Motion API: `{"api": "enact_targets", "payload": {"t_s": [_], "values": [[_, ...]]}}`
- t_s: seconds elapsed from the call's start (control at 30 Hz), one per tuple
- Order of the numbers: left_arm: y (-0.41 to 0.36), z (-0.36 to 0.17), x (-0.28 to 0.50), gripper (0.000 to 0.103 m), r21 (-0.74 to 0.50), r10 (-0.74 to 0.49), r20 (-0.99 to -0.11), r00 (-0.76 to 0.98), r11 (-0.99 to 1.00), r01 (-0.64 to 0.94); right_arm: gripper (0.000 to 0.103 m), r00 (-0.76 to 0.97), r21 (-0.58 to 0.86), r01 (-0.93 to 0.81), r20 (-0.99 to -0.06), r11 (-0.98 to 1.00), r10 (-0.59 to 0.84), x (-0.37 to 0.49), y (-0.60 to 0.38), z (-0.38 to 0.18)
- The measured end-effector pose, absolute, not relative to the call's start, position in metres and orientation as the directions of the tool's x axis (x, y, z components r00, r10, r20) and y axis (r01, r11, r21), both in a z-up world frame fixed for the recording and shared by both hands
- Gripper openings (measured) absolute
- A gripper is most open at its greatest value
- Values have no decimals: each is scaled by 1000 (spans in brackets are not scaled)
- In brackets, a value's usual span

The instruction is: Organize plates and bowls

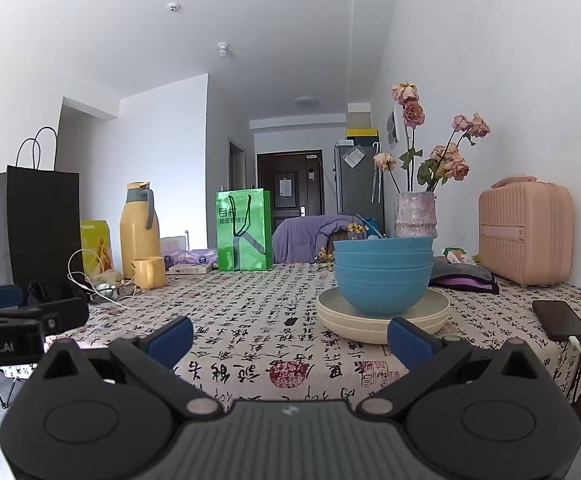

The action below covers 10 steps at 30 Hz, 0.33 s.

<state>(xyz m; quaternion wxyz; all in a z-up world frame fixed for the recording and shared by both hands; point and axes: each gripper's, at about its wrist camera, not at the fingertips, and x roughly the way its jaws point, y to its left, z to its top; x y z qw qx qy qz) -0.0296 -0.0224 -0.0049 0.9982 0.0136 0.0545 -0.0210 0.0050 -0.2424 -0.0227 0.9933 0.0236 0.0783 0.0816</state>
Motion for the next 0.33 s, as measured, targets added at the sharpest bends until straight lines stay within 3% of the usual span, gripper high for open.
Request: {"api": "enact_targets", "payload": {"t_s": [0.33], "values": [[-26, -5, -29, 103, 34, -84, -110, 990, 996, 88, 103, 975, 60, -157, -149, 986, 165, 4, -243, -23]]}}
